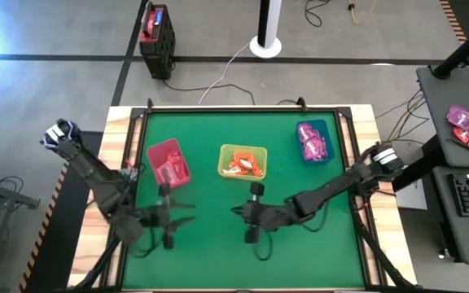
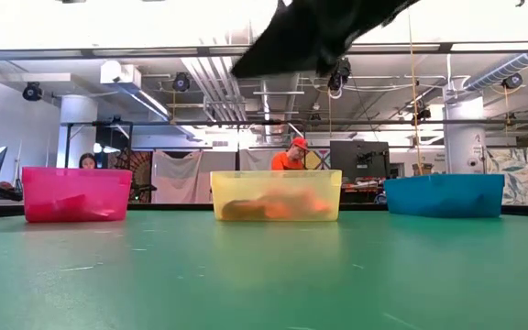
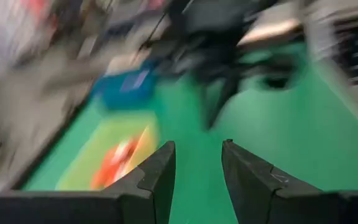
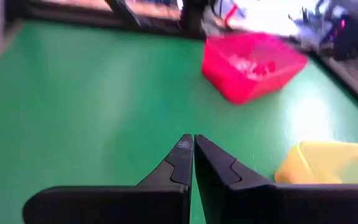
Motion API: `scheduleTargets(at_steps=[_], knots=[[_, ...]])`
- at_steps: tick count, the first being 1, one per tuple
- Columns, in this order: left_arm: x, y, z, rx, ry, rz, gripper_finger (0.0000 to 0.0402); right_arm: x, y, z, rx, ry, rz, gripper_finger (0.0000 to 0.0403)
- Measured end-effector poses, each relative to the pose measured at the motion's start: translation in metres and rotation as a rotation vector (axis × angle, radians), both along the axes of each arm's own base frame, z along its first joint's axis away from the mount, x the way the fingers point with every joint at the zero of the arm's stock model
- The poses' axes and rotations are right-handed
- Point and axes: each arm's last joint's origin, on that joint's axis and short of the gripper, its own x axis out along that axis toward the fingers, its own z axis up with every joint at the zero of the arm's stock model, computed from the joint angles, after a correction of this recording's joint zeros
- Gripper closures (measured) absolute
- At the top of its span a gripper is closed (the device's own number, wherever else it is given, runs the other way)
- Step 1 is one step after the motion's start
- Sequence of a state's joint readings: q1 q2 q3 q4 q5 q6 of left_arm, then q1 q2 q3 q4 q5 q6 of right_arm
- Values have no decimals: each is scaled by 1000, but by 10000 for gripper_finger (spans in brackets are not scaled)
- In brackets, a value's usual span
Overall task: Sort candy by brand, put in halloween buckets
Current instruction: Return to Home Position
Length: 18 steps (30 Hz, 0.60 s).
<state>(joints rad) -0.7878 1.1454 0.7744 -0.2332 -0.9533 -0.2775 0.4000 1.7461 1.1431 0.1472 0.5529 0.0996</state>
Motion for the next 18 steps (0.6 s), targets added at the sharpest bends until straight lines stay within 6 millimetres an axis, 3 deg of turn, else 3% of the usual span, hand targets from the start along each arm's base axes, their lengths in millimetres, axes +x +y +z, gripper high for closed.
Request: scheduleTargets(at_steps=[3, 6, 10, 14, 18], knots=[[-6, -18, 8, 91, -121, -184, 288, -19, -4, 9, -1, -73, 30, 394], [-7, -12, 9, 149, -193, -198, 294, -41, -15, 14, 9, -133, 32, 394], [3, 22, -1, 141, -199, -178, 307, -68, -34, 20, 15, -211, 25, 394], [13, 68, -9, 99, -209, -182, 321, -88, -53, 25, 18, -313, 67, 394], [3, 105, -12, 62, -254, -185, 326, -112, -70, 26, 19, -406, 62, 394]])
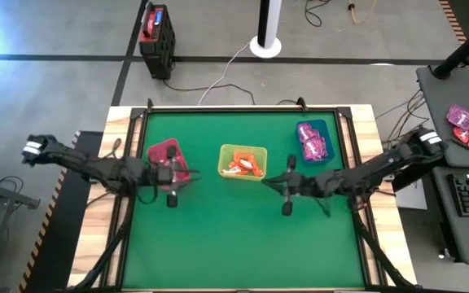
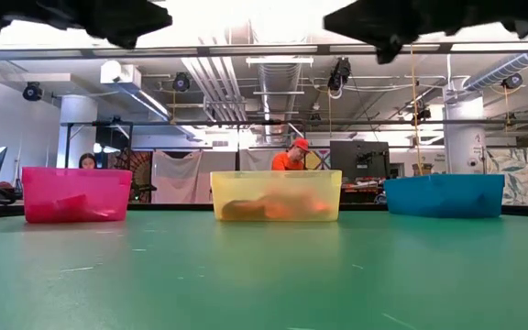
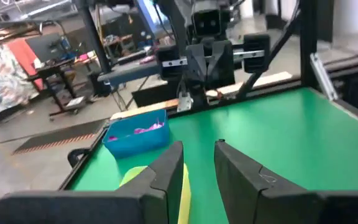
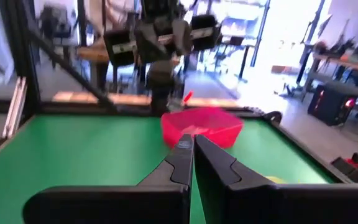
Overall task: Sort candy by brand, put in halloween buckets
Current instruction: Return to Home Position
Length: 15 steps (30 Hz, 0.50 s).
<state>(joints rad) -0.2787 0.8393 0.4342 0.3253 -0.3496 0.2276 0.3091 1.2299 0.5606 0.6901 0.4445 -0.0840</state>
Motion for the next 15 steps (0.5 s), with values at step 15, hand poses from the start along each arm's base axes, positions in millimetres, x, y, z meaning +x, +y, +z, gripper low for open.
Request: scheduleTargets(at_steps=[15], knots=[[-71, 27, -28, -84, -237, 44, 326, -99, -29, -32, -9, -163, 11, 394]])
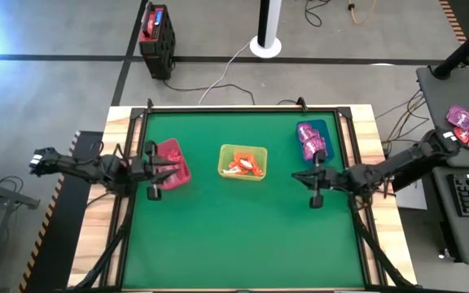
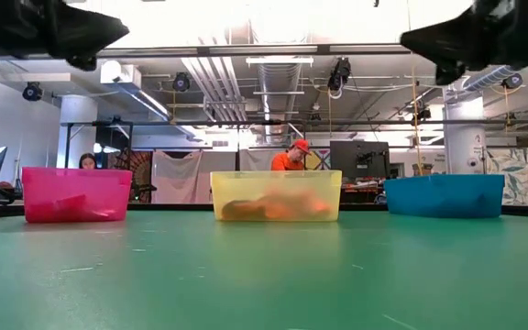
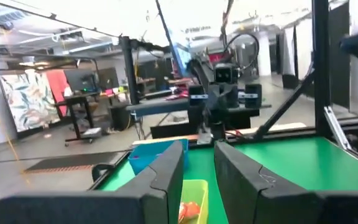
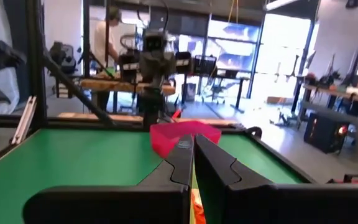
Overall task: Sort candy by brand, put in halloween buckets
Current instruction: Return to Home Position
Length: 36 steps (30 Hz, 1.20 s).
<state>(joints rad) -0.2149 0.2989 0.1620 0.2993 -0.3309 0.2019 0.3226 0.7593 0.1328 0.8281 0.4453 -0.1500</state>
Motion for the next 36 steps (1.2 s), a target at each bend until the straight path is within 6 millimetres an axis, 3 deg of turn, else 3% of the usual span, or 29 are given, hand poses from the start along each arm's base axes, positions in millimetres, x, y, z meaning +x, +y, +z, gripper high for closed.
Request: scheduleTargets(at_steps=[6, 10, 16, 23, 29, 36], knots=[[-13, 3, -24, -31, -76, -3, 326, -29, -8, -12, -77, -74, -9, 394], [-17, 4, -34, -43, -66, 10, 326, -43, -14, 3, -171, -173, -60, 394], [-20, 12, -43, -36, 33, 278, 326, -62, -20, 20, -371, -322, -139, 394], [-19, 14, -50, -66, 84, 381, 326, -81, -24, 24, -355, -418, -103, 394], [-19, 14, -50, -129, 68, 372, 326, -75, -21, 13, -260, -336, 29, 394], [-18, 14, -50, -135, 80, 363, 326, -70, -23, 5, -159, -224, -44, 394]])
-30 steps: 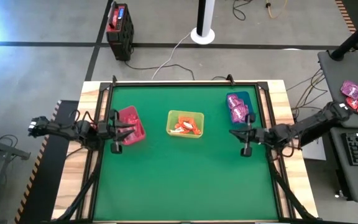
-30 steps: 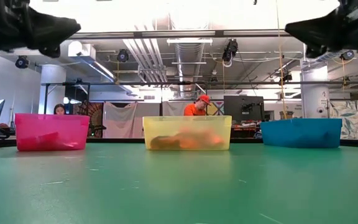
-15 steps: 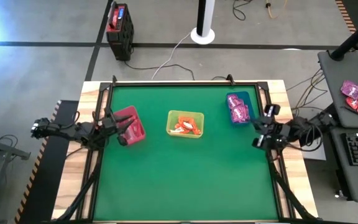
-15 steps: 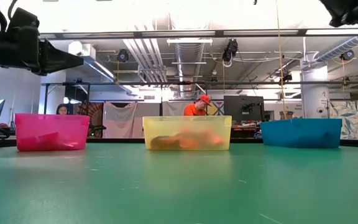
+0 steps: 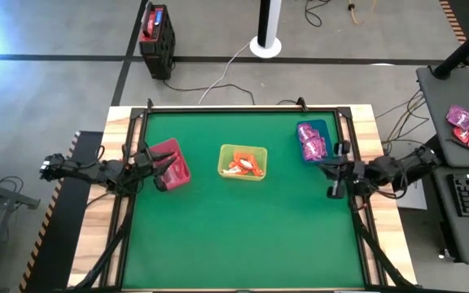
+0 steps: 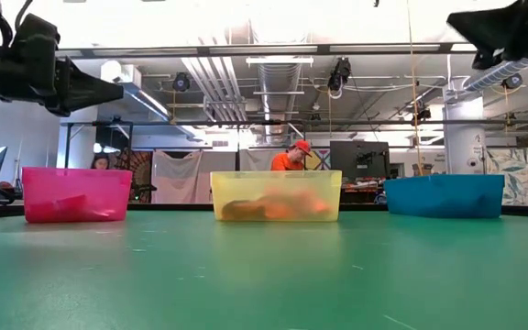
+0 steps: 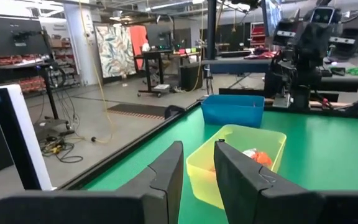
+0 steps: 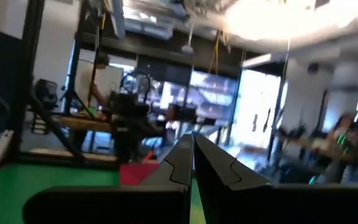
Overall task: Sort candy by brand, put in halloween buckets
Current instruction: Return to Home Position
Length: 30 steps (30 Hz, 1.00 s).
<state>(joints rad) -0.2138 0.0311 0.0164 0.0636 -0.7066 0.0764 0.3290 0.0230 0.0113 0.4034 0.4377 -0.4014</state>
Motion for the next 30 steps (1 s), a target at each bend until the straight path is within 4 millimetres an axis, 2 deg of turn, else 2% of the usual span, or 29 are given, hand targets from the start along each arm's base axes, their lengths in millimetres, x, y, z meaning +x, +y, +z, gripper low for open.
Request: scheduleTargets(at_steps=[5, 10, 30], knots=[[0, 0, 0, 1, 4, -1, 326, 3, 1, -6, 164, 43, 51, 394], [1, 0, 0, 2, 8, -2, 326, 5, 1, -8, 250, 52, 82, 394], [1, 0, 0, 2, 9, -2, 326, 5, 2, -8, 251, 54, 83, 394]])
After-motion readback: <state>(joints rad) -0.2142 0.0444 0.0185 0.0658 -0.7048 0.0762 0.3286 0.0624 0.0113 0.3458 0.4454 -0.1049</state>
